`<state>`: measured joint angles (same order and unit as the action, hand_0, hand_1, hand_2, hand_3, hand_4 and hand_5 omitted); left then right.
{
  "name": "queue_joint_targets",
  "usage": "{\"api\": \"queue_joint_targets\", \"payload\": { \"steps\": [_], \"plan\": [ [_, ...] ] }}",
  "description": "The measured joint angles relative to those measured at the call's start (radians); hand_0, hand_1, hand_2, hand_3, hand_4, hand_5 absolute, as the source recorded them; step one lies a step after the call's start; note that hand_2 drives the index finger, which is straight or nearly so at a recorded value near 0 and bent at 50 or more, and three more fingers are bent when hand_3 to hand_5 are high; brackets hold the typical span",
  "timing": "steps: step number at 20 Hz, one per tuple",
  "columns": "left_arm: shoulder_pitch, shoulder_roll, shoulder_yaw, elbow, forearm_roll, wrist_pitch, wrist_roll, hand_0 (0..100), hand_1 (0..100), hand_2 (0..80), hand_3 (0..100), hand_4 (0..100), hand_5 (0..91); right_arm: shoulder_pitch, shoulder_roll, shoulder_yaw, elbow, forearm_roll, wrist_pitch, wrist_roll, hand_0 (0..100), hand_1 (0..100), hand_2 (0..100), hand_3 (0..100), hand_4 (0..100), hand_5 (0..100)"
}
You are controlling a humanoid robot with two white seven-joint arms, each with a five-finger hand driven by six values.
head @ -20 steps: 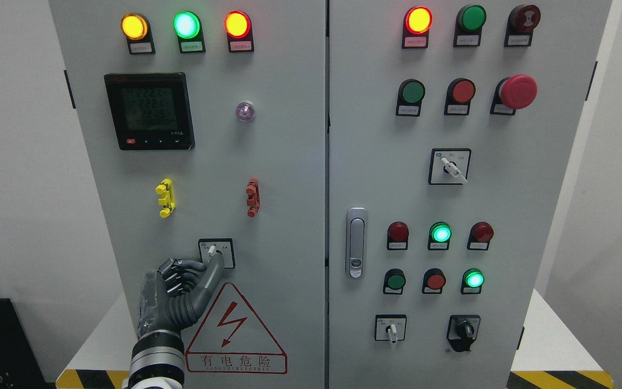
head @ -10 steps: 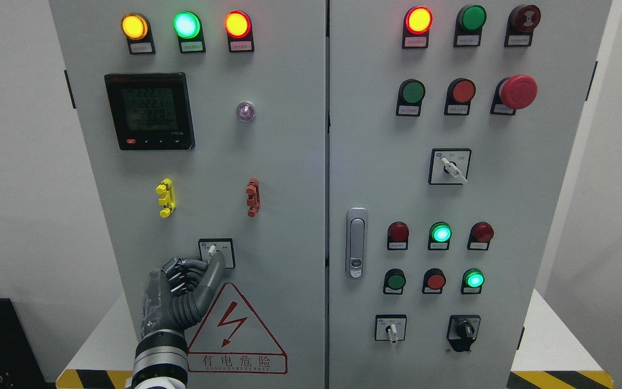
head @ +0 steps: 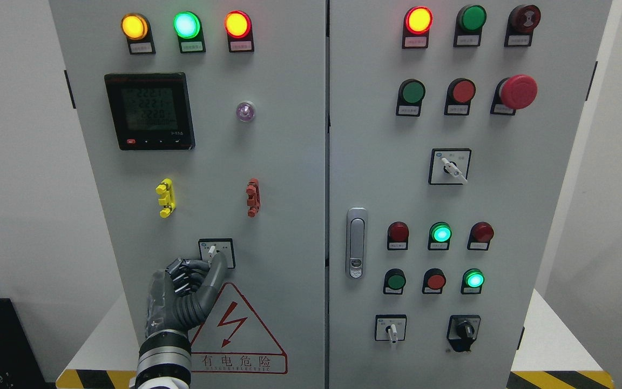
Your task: Turn on light switch 1
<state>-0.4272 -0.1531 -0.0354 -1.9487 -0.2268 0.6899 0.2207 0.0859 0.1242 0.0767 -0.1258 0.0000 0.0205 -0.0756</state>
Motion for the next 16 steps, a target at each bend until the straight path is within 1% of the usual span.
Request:
{"api": "queue_joint_targets", "payload": {
  "steps": [6, 9, 12, 16],
  "plan": [
    [-0.001, 0.000, -0.006, 0.003, 0.001, 0.000, 0.001, 48, 62, 60.1, 86, 90, 70.8, 0.000, 0.000, 0.000, 0.000, 0.000, 0.000, 0.000, 0, 0, 0, 0, 0, 0],
    [-0.002, -0.001, -0.007, 0.004, 0.002, 0.000, -0.002, 51, 62, 60.1, 86, 90, 70.8, 0.000, 0.000, 0.000, 0.000, 0.000, 0.000, 0.000, 0, 0, 0, 0, 0, 0],
    [-0.002, -0.002, -0.011, 0.006, 0.003, 0.001, -0.022, 53, 61, 60.1, 86, 90, 70.9, 0.000, 0.000, 0.000, 0.001, 0.000, 0.000, 0.000, 0, 0, 0, 0, 0, 0],
    [-0.002, -0.002, -0.013, 0.006, 0.004, 0.001, -0.016, 55, 60, 60.0, 86, 90, 70.9, 0.000, 0.000, 0.000, 0.000, 0.000, 0.000, 0.000, 0, 0, 0, 0, 0, 0]
  ]
}}
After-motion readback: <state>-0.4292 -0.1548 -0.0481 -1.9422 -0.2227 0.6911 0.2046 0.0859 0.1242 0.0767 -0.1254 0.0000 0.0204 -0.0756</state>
